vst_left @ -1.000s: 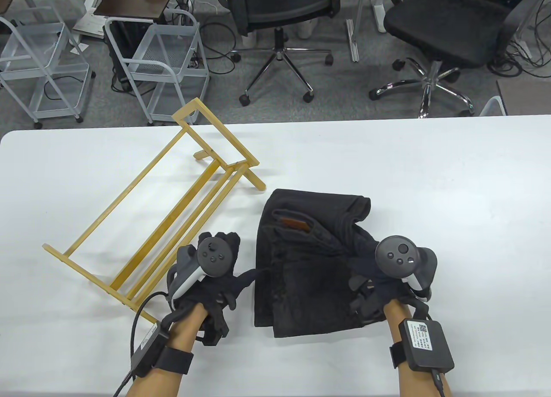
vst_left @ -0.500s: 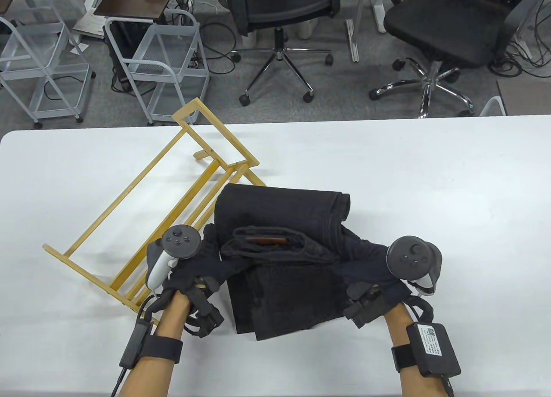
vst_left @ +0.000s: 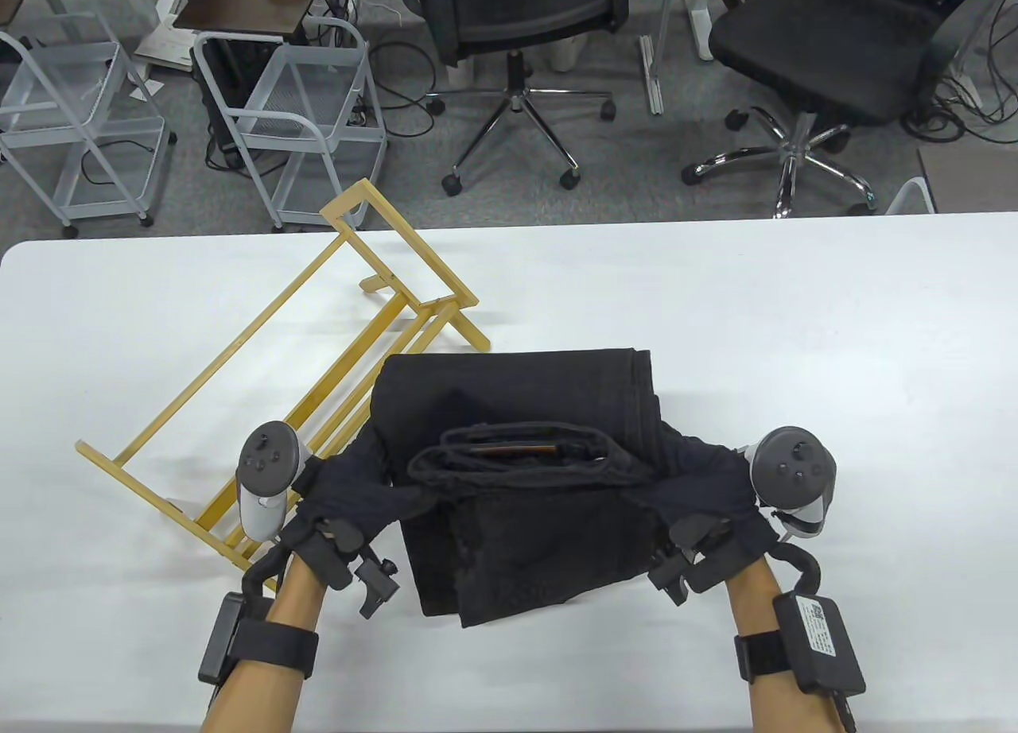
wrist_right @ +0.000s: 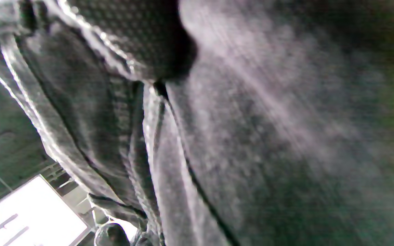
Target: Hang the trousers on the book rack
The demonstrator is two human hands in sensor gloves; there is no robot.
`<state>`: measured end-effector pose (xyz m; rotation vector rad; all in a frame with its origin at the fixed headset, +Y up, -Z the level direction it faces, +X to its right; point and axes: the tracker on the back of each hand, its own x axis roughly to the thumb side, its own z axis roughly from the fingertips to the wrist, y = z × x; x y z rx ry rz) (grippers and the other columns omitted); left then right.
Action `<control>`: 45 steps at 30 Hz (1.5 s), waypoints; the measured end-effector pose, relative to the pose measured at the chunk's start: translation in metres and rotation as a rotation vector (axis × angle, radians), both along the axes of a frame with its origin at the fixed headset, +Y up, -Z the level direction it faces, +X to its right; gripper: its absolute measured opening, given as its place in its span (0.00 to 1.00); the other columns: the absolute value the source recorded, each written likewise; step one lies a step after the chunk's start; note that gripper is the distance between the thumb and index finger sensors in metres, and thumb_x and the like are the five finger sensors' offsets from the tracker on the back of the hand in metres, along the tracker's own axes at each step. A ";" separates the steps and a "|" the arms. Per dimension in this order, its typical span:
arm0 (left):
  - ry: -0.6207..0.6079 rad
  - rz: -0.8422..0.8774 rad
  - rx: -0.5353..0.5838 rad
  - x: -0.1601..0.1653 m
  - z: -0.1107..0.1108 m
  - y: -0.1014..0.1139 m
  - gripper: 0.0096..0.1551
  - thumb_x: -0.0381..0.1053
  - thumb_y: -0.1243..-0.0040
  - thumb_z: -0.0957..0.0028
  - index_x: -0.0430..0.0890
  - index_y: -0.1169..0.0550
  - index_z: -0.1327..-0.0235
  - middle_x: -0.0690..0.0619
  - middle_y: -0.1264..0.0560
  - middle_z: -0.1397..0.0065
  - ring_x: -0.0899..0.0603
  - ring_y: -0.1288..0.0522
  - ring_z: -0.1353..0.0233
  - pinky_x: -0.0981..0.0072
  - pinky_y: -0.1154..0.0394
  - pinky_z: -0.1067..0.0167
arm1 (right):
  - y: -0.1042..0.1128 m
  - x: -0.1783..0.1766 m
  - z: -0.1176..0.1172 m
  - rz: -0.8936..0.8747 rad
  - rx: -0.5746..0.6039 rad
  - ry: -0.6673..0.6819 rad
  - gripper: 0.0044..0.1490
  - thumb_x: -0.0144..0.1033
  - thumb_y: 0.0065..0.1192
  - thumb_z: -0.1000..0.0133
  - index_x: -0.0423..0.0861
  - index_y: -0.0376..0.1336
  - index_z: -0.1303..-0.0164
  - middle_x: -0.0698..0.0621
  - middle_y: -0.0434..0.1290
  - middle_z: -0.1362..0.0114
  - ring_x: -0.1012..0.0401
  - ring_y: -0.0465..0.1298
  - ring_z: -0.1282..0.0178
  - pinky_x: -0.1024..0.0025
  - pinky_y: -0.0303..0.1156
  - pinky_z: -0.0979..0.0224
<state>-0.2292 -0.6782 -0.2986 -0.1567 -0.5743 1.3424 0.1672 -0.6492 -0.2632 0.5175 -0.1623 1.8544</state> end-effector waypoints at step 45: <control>0.361 -0.442 0.588 0.043 0.072 0.134 0.46 0.49 0.26 0.54 0.63 0.43 0.30 0.66 0.23 0.30 0.42 0.08 0.50 0.43 0.19 0.41 | -0.068 -0.006 -0.017 -0.088 -0.542 0.291 0.74 0.72 0.57 0.51 0.34 0.28 0.24 0.29 0.31 0.18 0.28 0.44 0.20 0.23 0.44 0.33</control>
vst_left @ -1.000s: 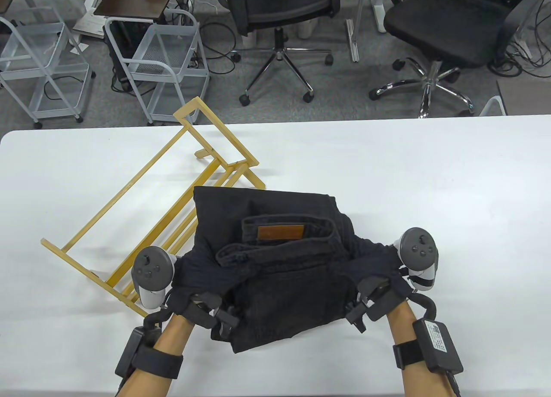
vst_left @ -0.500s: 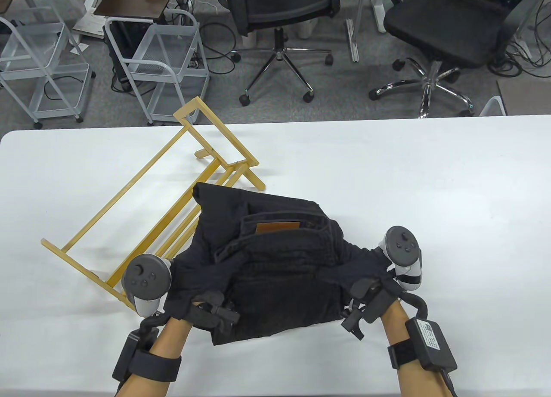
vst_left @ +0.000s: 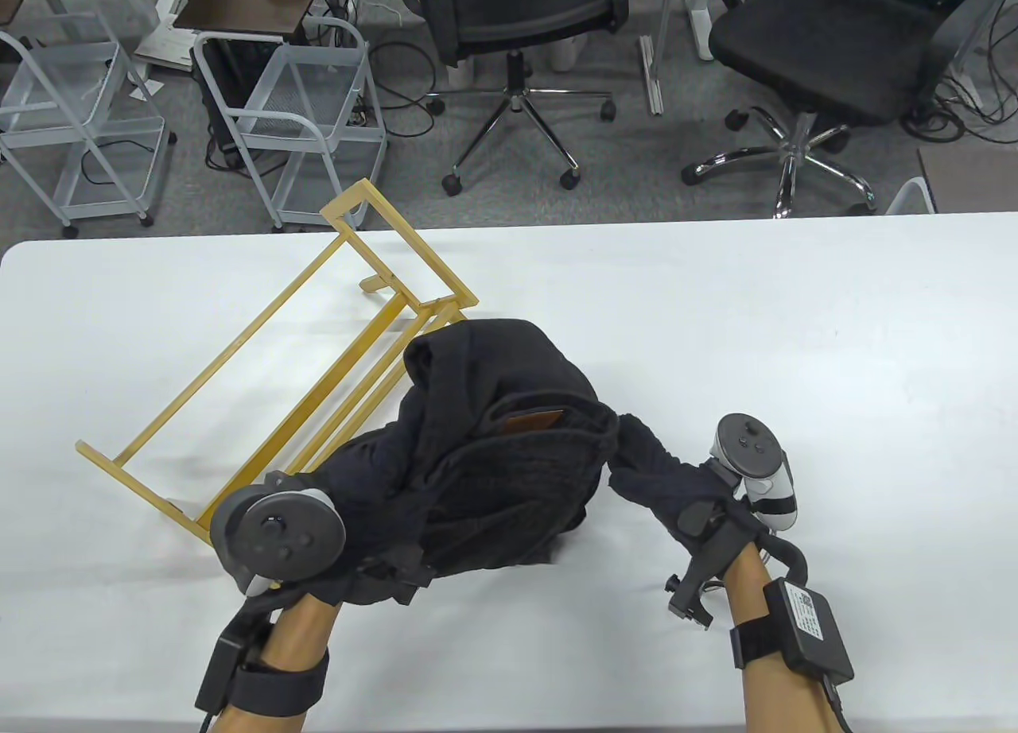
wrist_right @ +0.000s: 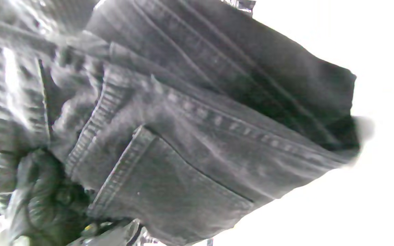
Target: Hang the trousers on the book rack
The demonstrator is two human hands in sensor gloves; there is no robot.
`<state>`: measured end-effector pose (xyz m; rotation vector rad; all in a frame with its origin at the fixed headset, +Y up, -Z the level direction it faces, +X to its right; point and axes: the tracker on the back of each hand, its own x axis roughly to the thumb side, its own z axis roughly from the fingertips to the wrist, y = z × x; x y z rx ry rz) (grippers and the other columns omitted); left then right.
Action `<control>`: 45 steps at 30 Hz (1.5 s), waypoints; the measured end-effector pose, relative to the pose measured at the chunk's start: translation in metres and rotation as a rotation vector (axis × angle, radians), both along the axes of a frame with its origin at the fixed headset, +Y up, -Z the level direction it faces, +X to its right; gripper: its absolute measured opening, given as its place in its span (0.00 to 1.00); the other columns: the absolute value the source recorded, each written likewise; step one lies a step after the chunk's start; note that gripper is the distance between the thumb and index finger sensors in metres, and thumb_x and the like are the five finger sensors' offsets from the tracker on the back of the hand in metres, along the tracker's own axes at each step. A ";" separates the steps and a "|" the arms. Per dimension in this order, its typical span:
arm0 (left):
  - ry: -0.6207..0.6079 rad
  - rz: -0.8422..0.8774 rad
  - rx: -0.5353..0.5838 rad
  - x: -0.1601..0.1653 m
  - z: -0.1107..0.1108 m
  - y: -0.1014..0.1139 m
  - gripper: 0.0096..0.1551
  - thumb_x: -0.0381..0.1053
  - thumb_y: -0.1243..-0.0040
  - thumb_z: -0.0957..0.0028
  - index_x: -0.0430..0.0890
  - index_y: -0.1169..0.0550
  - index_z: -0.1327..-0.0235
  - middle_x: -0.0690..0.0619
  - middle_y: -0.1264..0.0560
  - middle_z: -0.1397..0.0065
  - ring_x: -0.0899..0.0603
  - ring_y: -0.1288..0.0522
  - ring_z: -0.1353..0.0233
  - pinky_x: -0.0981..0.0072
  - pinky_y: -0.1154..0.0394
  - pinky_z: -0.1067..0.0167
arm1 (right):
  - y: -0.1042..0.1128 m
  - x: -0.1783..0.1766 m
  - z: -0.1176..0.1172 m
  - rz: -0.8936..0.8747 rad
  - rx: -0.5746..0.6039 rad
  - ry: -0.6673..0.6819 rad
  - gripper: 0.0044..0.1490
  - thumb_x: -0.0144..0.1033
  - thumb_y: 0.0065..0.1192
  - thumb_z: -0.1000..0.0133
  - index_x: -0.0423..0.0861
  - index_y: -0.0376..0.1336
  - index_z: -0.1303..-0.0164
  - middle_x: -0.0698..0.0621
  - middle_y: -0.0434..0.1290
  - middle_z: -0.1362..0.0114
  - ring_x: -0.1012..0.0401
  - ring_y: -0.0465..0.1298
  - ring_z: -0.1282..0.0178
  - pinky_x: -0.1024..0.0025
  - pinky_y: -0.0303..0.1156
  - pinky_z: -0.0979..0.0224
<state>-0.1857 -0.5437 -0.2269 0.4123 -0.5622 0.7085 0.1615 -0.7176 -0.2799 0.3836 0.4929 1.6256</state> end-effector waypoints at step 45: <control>0.662 0.501 -0.228 -0.167 -0.127 -0.023 0.38 0.43 0.27 0.52 0.67 0.35 0.34 0.62 0.26 0.26 0.37 0.11 0.39 0.49 0.10 0.51 | -0.002 0.008 0.001 0.036 -0.098 0.011 0.70 0.73 0.53 0.50 0.35 0.31 0.23 0.29 0.31 0.18 0.27 0.49 0.21 0.23 0.49 0.33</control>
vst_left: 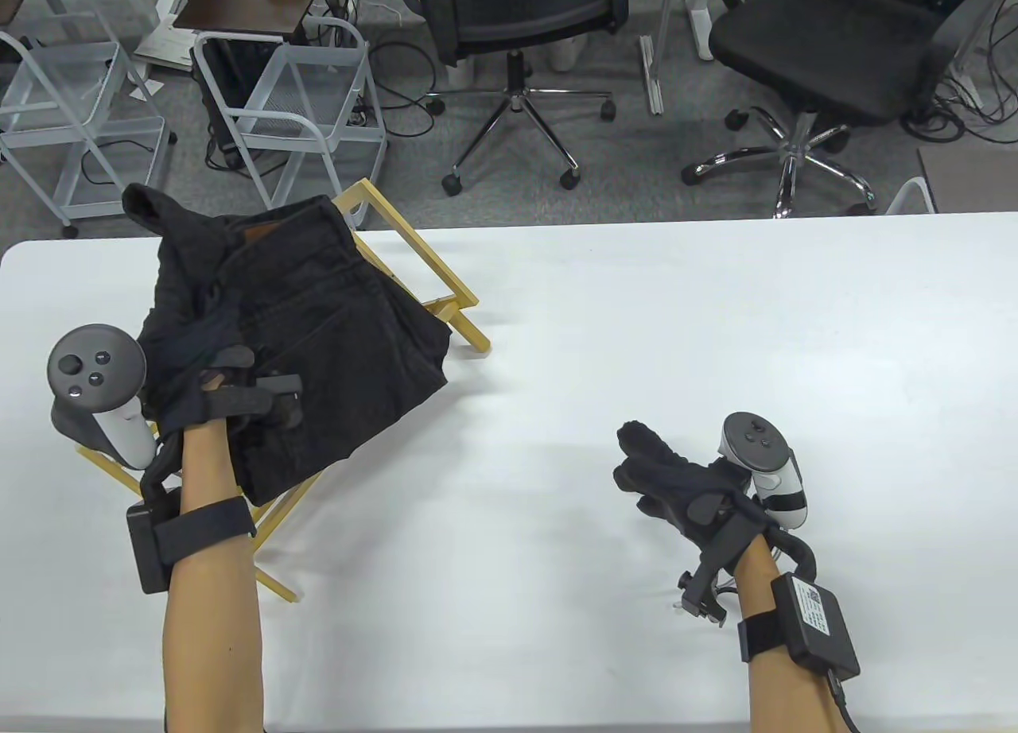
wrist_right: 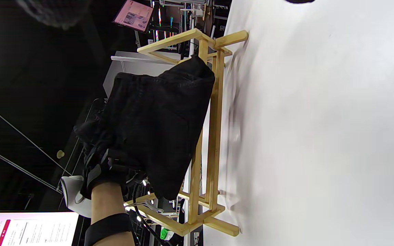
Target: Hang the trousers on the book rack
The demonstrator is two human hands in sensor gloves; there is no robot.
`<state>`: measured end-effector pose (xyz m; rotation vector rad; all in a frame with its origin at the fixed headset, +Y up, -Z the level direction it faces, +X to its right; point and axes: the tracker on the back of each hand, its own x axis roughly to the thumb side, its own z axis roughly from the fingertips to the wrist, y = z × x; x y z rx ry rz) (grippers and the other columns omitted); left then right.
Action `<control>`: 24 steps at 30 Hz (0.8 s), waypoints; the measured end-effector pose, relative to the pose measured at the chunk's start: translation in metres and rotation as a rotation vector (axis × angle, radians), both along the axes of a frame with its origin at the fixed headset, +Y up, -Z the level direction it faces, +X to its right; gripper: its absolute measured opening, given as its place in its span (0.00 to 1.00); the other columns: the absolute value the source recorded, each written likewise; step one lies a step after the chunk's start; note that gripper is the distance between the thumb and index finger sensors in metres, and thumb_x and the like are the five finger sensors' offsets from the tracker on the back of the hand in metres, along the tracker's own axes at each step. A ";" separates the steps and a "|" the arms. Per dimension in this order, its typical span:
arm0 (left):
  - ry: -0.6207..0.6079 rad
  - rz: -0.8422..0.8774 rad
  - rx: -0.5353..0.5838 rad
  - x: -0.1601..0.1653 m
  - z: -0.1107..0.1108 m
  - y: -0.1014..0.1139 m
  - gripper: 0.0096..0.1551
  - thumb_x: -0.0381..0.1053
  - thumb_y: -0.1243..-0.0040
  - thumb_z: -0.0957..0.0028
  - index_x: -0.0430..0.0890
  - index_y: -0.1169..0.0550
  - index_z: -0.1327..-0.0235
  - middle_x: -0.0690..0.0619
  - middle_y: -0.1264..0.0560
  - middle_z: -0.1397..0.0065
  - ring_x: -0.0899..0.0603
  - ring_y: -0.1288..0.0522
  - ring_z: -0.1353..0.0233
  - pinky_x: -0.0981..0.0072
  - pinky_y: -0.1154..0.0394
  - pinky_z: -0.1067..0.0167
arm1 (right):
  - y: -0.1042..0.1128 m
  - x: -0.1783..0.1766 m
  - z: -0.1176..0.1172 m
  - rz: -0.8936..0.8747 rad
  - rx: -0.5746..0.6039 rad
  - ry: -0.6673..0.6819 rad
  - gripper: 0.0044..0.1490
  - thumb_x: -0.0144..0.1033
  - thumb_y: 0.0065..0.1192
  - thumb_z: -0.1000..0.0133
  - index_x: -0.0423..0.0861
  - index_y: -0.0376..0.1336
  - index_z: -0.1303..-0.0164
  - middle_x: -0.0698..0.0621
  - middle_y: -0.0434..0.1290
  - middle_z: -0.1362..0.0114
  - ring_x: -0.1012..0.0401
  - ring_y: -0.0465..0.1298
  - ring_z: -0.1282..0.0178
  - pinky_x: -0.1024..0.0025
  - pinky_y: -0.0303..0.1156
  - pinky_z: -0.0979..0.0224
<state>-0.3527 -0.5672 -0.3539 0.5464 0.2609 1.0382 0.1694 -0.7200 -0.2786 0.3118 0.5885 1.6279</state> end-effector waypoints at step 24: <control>0.213 -0.561 -0.264 0.015 -0.001 -0.046 0.43 0.45 0.22 0.58 0.50 0.35 0.32 0.56 0.23 0.30 0.37 0.19 0.29 0.32 0.32 0.33 | -0.003 -0.006 -0.002 0.038 -0.002 0.051 0.70 0.73 0.54 0.50 0.35 0.31 0.22 0.29 0.31 0.18 0.27 0.49 0.21 0.23 0.49 0.32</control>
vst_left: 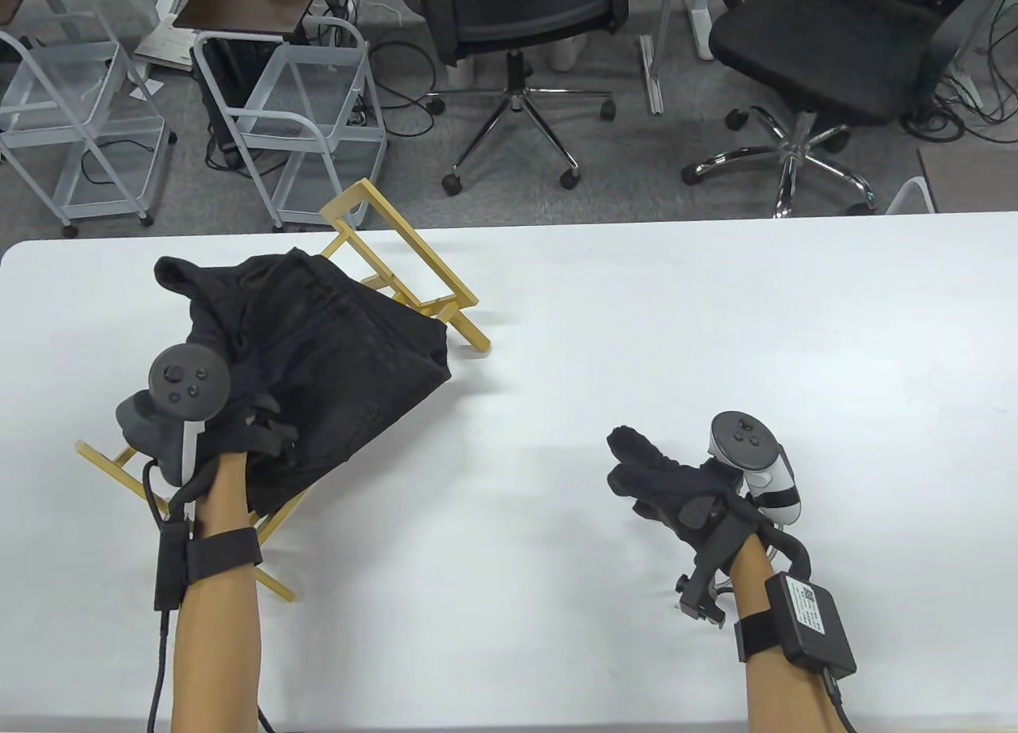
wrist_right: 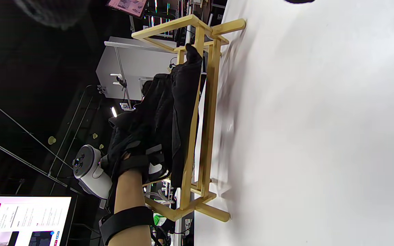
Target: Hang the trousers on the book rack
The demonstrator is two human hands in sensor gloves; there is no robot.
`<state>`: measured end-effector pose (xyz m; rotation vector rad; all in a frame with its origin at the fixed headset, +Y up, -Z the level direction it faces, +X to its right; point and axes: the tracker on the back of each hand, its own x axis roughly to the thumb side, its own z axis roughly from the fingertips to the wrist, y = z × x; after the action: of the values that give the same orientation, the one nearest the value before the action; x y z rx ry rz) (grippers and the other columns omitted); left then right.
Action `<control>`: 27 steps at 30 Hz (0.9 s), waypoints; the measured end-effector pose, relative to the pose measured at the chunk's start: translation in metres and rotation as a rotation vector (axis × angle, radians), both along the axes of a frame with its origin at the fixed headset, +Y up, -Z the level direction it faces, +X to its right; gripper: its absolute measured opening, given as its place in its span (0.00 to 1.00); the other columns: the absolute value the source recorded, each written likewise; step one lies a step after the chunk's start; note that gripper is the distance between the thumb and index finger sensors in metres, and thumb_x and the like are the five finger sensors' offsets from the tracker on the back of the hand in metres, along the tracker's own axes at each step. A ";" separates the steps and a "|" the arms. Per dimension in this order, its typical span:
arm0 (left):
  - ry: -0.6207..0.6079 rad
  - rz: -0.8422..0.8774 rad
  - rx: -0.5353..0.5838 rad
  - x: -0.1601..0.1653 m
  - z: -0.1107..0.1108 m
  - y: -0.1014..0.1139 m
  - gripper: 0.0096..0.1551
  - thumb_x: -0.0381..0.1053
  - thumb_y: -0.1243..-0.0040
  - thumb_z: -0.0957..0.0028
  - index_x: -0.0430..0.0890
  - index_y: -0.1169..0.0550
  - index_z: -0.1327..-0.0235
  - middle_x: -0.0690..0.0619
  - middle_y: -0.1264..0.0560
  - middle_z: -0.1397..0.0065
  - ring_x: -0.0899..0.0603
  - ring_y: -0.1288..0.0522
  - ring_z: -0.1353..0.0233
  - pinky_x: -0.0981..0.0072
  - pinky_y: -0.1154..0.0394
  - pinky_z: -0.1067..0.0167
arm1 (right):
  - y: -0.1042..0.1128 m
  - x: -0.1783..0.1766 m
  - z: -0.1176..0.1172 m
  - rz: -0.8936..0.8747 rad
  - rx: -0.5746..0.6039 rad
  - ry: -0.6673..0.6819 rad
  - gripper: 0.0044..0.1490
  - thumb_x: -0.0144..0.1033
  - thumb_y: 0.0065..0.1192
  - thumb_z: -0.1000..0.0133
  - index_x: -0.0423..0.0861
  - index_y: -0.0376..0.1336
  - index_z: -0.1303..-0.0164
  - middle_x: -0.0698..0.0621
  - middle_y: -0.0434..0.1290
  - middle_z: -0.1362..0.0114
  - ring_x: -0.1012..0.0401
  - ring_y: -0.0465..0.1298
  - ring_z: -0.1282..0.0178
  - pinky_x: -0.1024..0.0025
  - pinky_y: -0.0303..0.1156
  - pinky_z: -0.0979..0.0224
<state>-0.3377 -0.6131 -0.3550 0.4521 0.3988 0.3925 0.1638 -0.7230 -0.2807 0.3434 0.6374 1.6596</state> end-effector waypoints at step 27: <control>0.112 0.152 -0.350 0.023 0.022 0.032 0.65 0.71 0.38 0.56 0.43 0.59 0.25 0.38 0.52 0.15 0.26 0.59 0.16 0.24 0.61 0.30 | 0.010 -0.008 0.000 0.068 0.149 -0.067 0.70 0.72 0.56 0.51 0.34 0.32 0.23 0.29 0.34 0.17 0.27 0.45 0.21 0.22 0.44 0.33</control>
<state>-0.3148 -0.5809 -0.3332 0.1022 0.6008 0.4352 0.1557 -0.7126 -0.2806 0.3745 0.4810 1.7814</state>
